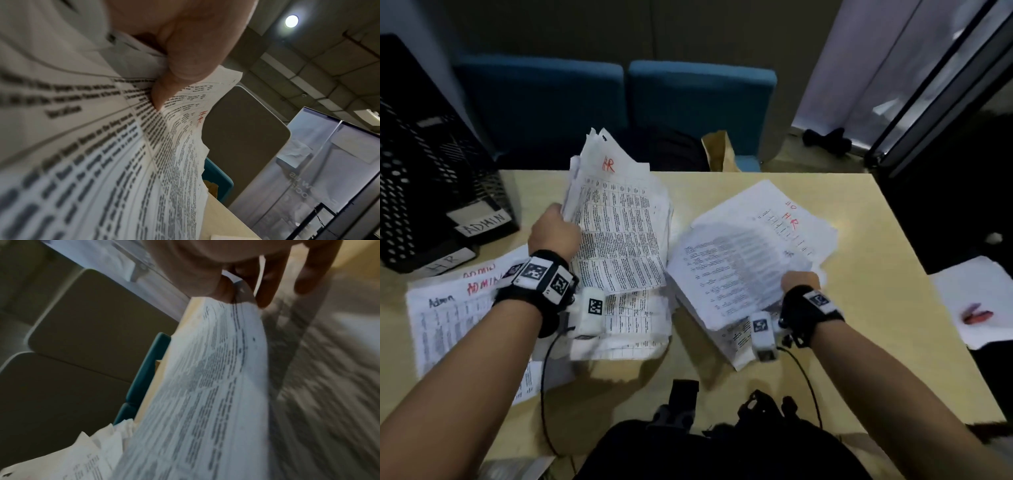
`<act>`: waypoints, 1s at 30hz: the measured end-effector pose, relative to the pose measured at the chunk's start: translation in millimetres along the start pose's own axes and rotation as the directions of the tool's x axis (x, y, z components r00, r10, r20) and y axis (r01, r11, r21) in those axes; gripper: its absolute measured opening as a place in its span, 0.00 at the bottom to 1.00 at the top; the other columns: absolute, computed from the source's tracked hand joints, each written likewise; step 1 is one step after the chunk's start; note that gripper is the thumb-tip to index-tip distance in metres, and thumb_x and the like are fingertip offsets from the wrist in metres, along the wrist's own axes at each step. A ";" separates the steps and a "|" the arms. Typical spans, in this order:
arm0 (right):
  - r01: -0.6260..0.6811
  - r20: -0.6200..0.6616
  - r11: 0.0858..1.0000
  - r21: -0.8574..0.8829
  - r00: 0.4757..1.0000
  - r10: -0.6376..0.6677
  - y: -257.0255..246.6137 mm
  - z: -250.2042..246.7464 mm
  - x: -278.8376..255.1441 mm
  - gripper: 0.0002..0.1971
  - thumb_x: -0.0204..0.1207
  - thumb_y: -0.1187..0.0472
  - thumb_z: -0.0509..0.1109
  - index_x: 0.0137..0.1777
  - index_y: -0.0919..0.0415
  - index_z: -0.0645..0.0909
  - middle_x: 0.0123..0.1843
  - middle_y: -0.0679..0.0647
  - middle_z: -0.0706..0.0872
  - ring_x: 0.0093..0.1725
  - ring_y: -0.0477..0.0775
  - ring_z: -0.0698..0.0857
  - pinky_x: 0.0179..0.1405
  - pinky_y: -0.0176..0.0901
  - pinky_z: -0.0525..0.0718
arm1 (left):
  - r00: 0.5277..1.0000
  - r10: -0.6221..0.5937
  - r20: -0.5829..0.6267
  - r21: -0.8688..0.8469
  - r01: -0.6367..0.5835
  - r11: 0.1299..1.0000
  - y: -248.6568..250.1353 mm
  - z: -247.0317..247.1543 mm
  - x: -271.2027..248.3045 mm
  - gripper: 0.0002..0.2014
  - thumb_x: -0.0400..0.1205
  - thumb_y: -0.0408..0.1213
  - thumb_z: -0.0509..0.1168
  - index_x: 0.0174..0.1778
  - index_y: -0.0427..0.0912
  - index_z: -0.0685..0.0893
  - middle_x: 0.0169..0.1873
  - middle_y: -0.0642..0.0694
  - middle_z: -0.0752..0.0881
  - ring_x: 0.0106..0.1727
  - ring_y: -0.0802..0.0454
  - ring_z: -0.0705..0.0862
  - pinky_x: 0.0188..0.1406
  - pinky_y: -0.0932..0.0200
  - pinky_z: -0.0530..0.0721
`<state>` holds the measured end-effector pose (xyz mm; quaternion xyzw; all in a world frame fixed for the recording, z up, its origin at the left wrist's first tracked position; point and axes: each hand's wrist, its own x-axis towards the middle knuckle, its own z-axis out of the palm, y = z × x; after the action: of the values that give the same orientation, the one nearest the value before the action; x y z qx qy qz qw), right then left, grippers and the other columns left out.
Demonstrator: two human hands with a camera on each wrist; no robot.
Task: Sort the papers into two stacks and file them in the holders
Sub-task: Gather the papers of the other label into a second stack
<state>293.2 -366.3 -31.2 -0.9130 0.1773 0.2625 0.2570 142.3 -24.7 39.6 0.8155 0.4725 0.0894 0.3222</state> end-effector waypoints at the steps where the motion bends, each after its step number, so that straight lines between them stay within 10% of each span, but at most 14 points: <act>1: -0.065 -0.018 0.998 0.020 0.998 0.065 16.2 11.0 5.5 0.16 0.83 0.63 0.60 0.67 0.64 0.79 0.73 0.62 0.79 0.71 0.63 0.79 0.63 0.49 0.77 | 1.000 -0.009 0.002 0.011 0.009 1.000 0.5 1.4 0.3 0.15 0.80 0.26 0.57 0.62 0.40 0.79 0.55 0.35 0.85 0.52 0.35 0.83 0.46 0.48 0.80; 8: -0.218 -0.052 0.946 0.242 0.970 0.237 40.7 16.5 -0.9 0.29 0.81 0.54 0.60 0.77 0.71 0.68 0.79 0.69 0.67 0.77 0.68 0.68 0.76 0.58 0.68 | 1.000 -0.013 0.018 0.063 0.012 0.998 1.1 6.9 0.2 0.15 0.80 0.27 0.57 0.62 0.39 0.79 0.57 0.33 0.84 0.53 0.33 0.83 0.45 0.49 0.76; 15: -0.092 -0.169 0.964 0.249 0.976 0.137 27.4 13.0 -8.2 0.15 0.74 0.65 0.65 0.58 0.70 0.80 0.63 0.65 0.79 0.50 0.66 0.84 0.42 0.49 0.85 | 1.000 -0.017 0.020 0.082 0.015 0.997 -1.0 12.8 -3.5 0.14 0.82 0.27 0.57 0.63 0.38 0.78 0.58 0.33 0.84 0.54 0.32 0.83 0.44 0.49 0.75; 20: 0.135 -0.283 0.889 0.437 0.959 -0.007 9.6 5.2 -8.7 0.04 0.79 0.68 0.59 0.48 0.64 0.75 0.43 0.56 0.78 0.42 0.57 0.76 0.33 0.41 0.73 | 1.000 -0.007 0.021 0.083 0.005 0.997 1.2 10.4 -1.2 0.16 0.80 0.27 0.56 0.63 0.39 0.78 0.56 0.33 0.84 0.51 0.32 0.83 0.45 0.48 0.78; 27: 0.076 -0.305 0.856 0.511 0.947 0.098 -16.3 -21.4 22.9 0.29 0.79 0.68 0.58 0.79 0.53 0.57 0.66 0.69 0.79 0.49 0.63 0.78 0.47 0.51 0.75 | 1.000 0.016 0.014 0.077 -0.017 0.997 3.6 4.5 2.2 0.17 0.79 0.27 0.57 0.63 0.41 0.78 0.49 0.38 0.83 0.44 0.37 0.80 0.40 0.50 0.75; 30: -0.128 -0.269 0.880 0.458 0.923 0.275 -15.2 -15.4 29.2 0.34 0.78 0.59 0.63 0.82 0.52 0.52 0.80 0.65 0.63 0.70 0.64 0.69 0.67 0.57 0.67 | 1.000 0.017 0.017 0.088 -0.018 0.996 3.7 4.9 1.1 0.18 0.79 0.27 0.57 0.65 0.41 0.77 0.46 0.40 0.82 0.43 0.38 0.79 0.39 0.52 0.75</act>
<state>329.5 -368.3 -30.9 -0.8399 0.3664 0.0874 0.3907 147.8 -27.3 37.9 0.8338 0.4661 0.0645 0.2888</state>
